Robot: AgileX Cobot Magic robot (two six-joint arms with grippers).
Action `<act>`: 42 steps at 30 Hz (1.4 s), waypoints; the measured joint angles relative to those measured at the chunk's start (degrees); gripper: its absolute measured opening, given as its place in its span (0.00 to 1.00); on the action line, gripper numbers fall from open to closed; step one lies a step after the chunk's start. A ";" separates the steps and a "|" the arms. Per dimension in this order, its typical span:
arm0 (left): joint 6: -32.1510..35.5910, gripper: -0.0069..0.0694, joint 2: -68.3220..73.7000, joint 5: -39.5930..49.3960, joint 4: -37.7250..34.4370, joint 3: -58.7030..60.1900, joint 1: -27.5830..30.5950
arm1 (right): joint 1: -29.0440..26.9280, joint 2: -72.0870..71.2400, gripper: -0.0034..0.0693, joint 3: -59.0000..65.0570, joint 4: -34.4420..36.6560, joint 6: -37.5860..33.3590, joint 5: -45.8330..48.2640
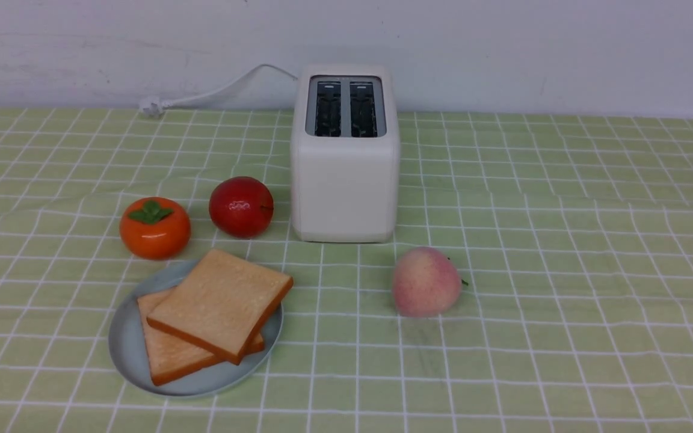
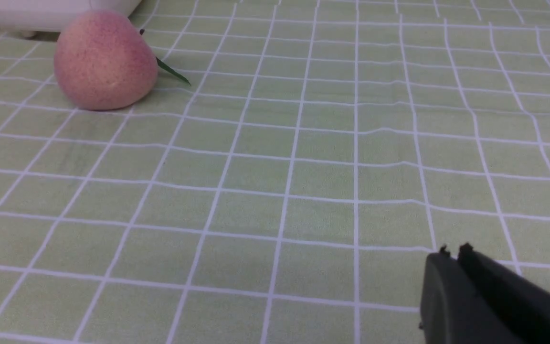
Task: Take toasted bread from bread machine on green coffee tablecloth place on plate.
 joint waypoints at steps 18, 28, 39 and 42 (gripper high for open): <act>0.00 0.07 0.00 0.01 -0.06 0.00 0.00 | 0.00 0.00 0.12 0.00 0.00 0.02 0.00; 0.00 0.08 0.00 0.06 -0.06 0.00 0.00 | 0.00 0.00 0.13 0.00 0.00 0.02 0.00; 0.00 0.09 0.00 0.06 -0.06 0.00 0.00 | 0.00 0.00 0.16 0.00 0.00 0.02 0.00; 0.00 0.09 0.00 0.06 -0.06 0.00 0.00 | 0.00 0.00 0.17 0.00 0.00 0.02 0.00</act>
